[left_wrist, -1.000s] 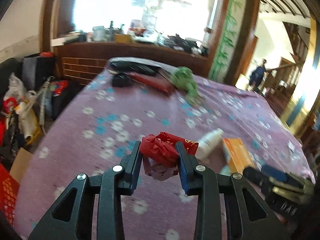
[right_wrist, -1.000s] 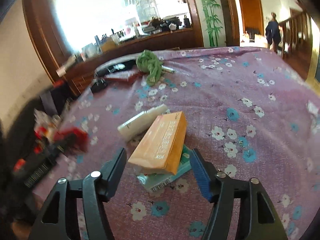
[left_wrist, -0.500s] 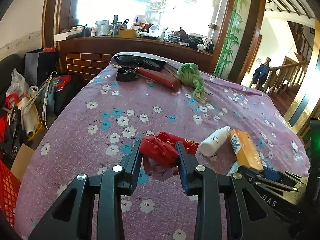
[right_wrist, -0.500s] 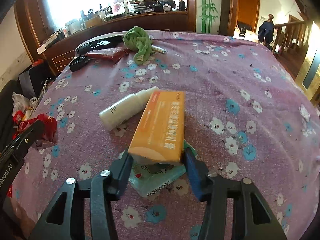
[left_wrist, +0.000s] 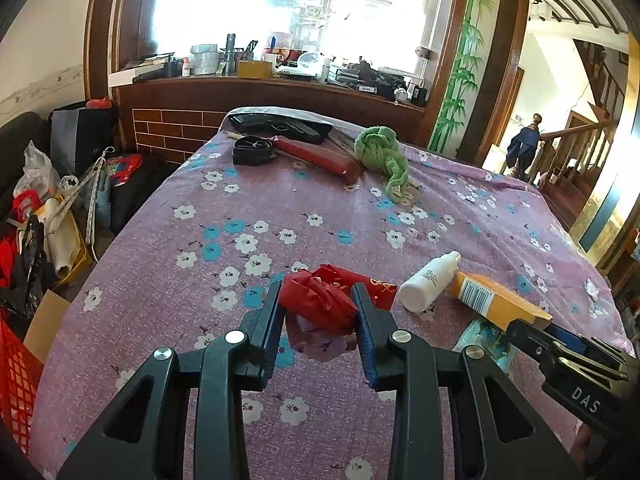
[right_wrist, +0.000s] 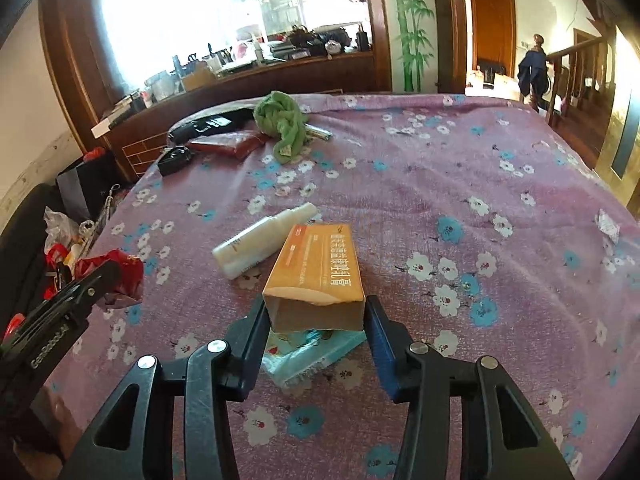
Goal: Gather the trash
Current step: 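Lift the orange box with the right tool while the left tool holds the red wrapper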
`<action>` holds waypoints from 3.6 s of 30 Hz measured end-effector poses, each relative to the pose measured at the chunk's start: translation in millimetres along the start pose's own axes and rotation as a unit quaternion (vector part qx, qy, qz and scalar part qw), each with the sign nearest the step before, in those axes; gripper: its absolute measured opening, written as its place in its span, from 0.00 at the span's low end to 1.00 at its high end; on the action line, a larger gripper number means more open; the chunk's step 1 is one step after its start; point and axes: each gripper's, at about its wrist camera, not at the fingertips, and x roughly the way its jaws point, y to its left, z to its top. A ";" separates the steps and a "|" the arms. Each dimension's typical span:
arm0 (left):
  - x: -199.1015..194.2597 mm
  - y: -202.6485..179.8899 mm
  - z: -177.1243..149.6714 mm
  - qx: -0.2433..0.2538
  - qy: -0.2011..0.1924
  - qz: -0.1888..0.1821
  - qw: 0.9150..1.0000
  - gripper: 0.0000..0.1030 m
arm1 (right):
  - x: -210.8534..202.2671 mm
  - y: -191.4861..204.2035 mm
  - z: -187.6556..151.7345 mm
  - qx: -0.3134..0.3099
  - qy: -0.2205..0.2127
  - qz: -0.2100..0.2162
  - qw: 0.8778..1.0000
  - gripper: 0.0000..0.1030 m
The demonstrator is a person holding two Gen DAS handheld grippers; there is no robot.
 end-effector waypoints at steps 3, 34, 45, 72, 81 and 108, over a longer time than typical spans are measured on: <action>-0.9 0.9 1.0 -0.001 -0.001 0.000 1.000 0.31 | -4.0 5.0 -1.2 -0.008 -0.007 0.001 1.000 0.49; -8.7 2.3 6.5 -0.006 -0.008 0.000 1.000 0.31 | -22.4 16.2 -4.1 -0.021 -0.032 0.015 0.999 0.49; -10.3 1.3 7.0 -0.006 -0.012 0.000 1.000 0.31 | -21.8 16.8 -4.3 -0.021 -0.034 0.016 0.999 0.49; -17.6 -1.8 7.7 -0.005 -0.023 -0.009 1.000 0.31 | -29.0 15.2 -4.2 -0.013 -0.039 0.031 0.999 0.49; -18.0 -2.1 7.9 -0.006 -0.025 -0.008 1.000 0.31 | -35.3 16.8 -3.3 -0.013 -0.052 0.040 0.998 0.49; -95.2 19.0 -17.9 -0.024 -0.036 0.032 0.999 0.31 | -81.1 31.6 -11.2 -0.001 -0.091 0.098 0.991 0.49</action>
